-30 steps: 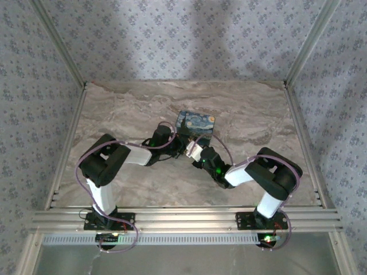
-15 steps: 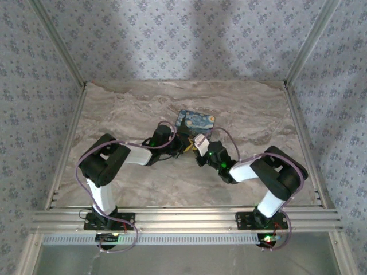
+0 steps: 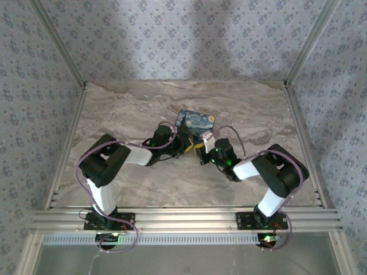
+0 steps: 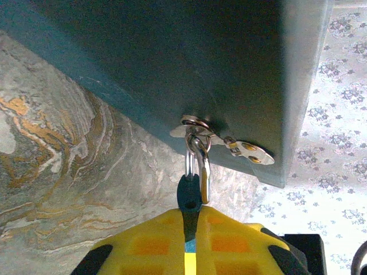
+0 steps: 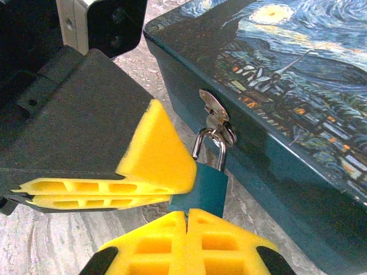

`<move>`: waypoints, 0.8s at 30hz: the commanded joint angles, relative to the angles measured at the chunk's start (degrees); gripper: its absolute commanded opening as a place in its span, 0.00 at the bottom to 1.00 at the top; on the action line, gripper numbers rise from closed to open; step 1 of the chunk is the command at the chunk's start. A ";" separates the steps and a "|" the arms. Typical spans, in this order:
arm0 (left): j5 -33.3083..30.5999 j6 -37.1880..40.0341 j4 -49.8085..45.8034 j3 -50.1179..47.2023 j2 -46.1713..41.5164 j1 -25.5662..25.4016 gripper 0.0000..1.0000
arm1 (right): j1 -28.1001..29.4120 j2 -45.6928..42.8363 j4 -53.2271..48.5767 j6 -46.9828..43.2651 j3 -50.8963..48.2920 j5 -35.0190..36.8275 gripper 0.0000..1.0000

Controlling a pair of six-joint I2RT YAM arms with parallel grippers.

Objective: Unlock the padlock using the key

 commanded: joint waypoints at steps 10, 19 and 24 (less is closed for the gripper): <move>0.71 0.27 -0.79 0.55 -0.37 -0.69 0.16 | -2.19 2.17 2.36 4.96 -0.39 -3.07 0.00; -1.44 3.32 -5.51 -0.37 -4.11 -0.33 0.37 | -2.41 2.39 2.77 8.74 -1.32 -3.20 0.00; -3.65 6.49 -10.12 -1.54 -8.63 0.79 0.49 | -2.64 2.75 5.11 14.76 -2.51 -4.88 0.00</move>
